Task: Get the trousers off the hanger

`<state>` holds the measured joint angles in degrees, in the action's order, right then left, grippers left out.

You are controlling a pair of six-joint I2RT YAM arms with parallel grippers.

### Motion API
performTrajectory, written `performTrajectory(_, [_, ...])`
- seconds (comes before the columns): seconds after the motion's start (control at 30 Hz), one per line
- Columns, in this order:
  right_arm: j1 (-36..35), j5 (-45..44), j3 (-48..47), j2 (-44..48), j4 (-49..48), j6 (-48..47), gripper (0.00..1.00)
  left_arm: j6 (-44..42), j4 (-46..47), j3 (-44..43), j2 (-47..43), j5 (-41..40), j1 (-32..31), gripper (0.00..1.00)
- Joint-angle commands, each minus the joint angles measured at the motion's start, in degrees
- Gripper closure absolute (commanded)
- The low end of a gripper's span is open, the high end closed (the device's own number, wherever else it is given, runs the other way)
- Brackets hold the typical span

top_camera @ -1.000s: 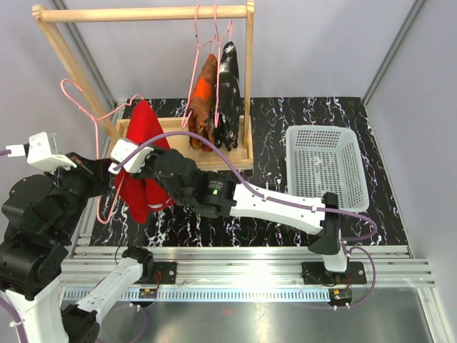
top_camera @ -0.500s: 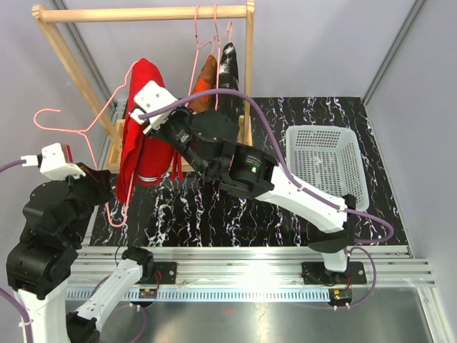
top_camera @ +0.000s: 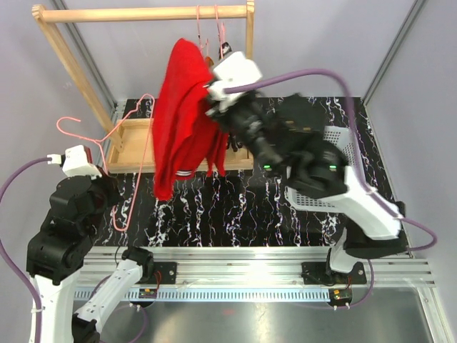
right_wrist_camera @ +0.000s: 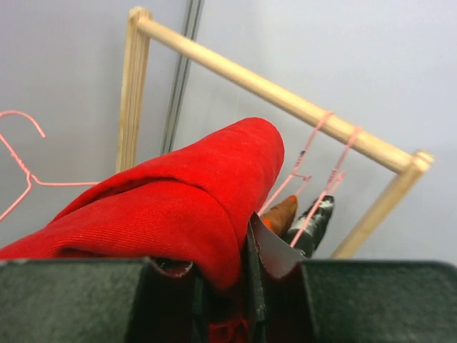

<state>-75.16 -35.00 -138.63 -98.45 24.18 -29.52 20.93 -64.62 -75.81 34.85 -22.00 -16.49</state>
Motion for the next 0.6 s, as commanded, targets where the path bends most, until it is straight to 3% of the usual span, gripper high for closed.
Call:
performTrajectory(0.0, [0.5,-1.5,-1.1,8.7,-6.1,1.7,1.00,-0.9,2.9,-1.1,-1.2,-2.5,0.1,1.00])
performTrajectory(0.27, [0.6,-14.1,0.1,13.0,-1.8,-5.1,1.00,-2.9,2.2,-0.7,-1.3,-7.1,0.1,1.00])
performTrajectory(0.4, [1.7,-25.5,11.2,17.4,-9.4,-14.8,1.00,-3.6,2.4,-0.2,-1.3,-8.1,0.1,1.00])
performTrajectory(0.57, [7.0,-30.2,24.5,24.7,-10.6,-12.1,1.00,-3.9,3.1,1.0,-1.5,-8.6,0.1,1.00])
